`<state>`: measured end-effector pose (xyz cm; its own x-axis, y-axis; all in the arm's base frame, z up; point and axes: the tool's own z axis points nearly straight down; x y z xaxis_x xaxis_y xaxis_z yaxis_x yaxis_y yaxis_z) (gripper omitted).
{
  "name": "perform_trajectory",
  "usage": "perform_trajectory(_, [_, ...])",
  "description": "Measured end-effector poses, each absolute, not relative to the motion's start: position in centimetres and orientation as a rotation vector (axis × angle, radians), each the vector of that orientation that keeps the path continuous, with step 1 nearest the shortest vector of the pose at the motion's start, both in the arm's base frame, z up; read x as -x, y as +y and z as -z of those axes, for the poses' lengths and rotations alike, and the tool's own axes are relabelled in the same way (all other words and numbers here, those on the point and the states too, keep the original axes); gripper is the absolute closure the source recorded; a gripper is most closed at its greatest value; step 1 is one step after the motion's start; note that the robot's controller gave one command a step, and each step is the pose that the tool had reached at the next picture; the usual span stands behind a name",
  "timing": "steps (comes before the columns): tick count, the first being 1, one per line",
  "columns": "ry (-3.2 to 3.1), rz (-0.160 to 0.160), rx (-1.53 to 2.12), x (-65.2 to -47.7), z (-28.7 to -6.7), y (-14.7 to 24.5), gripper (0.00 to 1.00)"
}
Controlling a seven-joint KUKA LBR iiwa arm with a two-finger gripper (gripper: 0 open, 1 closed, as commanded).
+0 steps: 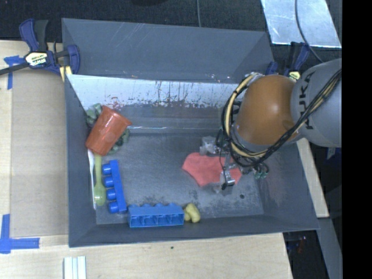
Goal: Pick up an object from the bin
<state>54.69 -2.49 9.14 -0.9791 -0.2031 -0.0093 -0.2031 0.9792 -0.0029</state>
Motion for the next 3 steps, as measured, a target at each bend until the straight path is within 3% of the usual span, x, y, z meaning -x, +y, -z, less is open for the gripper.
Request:
perform_trajectory(1, [3.106,0.002,0.373,-55.2,-8.9,-3.6,1.0])
perform_trajectory(2, [3.104,0.002,0.395,-55.3,-8.8,-2.6,1.0])
perform_trajectory(3, [3.111,0.0,0.388,-56.2,-15.6,-2.7,1.0])
